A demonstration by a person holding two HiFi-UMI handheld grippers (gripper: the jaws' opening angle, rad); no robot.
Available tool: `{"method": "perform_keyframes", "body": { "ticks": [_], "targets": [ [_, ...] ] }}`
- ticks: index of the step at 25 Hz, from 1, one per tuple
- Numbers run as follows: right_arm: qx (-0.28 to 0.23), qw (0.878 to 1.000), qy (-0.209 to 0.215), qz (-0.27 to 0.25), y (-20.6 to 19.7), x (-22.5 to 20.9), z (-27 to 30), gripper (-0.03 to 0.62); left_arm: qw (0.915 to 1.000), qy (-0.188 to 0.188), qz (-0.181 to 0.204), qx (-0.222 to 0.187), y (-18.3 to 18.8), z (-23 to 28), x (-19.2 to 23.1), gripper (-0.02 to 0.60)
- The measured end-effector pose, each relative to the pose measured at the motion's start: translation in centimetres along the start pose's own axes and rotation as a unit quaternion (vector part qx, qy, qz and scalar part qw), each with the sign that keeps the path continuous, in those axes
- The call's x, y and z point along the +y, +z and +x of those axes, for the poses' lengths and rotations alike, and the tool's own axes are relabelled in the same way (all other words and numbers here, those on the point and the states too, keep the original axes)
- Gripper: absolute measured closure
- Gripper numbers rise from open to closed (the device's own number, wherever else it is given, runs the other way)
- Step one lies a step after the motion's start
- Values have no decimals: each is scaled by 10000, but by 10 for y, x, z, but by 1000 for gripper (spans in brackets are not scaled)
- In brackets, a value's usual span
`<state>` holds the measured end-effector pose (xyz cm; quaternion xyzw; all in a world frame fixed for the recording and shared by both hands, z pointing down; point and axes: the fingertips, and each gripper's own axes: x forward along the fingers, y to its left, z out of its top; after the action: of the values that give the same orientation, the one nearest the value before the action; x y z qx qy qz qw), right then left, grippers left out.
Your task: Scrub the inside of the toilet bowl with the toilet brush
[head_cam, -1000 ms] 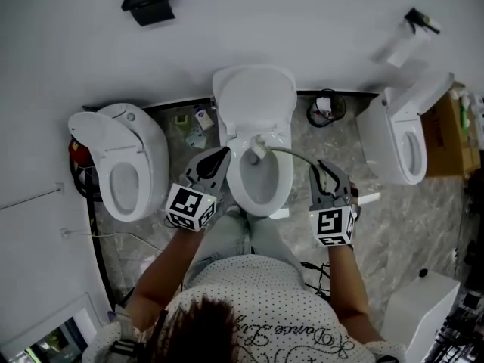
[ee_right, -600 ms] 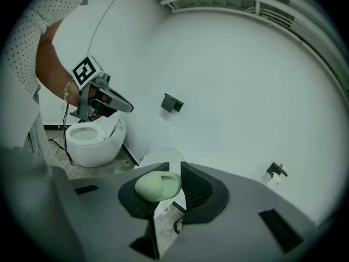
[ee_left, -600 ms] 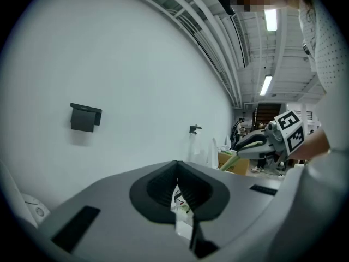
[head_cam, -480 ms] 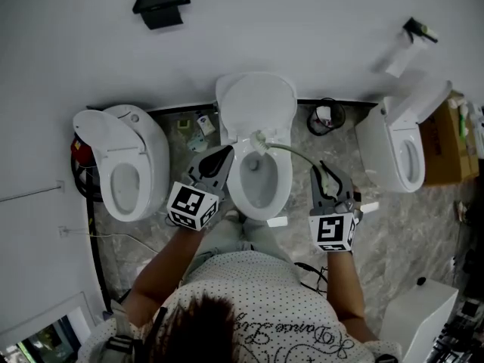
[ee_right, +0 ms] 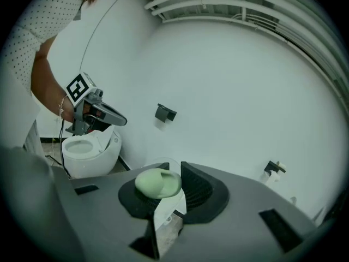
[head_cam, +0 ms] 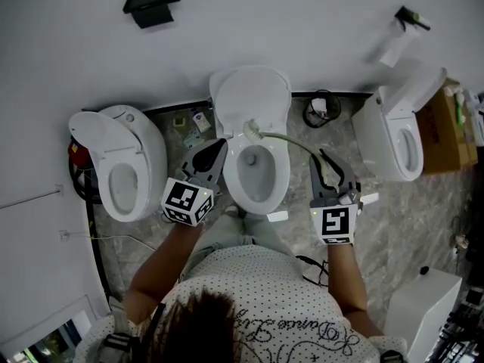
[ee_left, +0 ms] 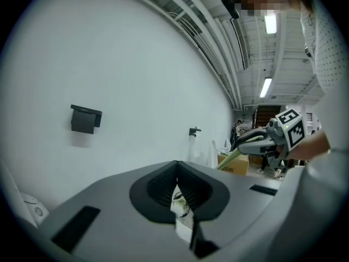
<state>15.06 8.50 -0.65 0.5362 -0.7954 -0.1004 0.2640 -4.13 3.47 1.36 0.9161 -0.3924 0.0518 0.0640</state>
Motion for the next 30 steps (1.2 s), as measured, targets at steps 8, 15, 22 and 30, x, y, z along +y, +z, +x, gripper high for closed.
{"method": "perform_keyframes", "body": {
  "ticks": [8, 15, 22, 30],
  "targets": [
    [-419, 9942, -64, 991, 7, -8, -4, 516, 9999, 37, 69, -84, 6, -6, -3, 578],
    [-561, 9865, -92, 1536, 3, -15, -9, 514, 9999, 83, 98, -113, 9, -10, -3, 578],
    [-587, 9831, -151, 1727, -1, -20, -10, 516, 9998, 80, 108, -144, 11, -9, -7, 578],
    [-628, 9822, -313, 1741, -1, -28, -15, 515, 9998, 0, 88, -179, 10, -3, -15, 578]
  ]
}}
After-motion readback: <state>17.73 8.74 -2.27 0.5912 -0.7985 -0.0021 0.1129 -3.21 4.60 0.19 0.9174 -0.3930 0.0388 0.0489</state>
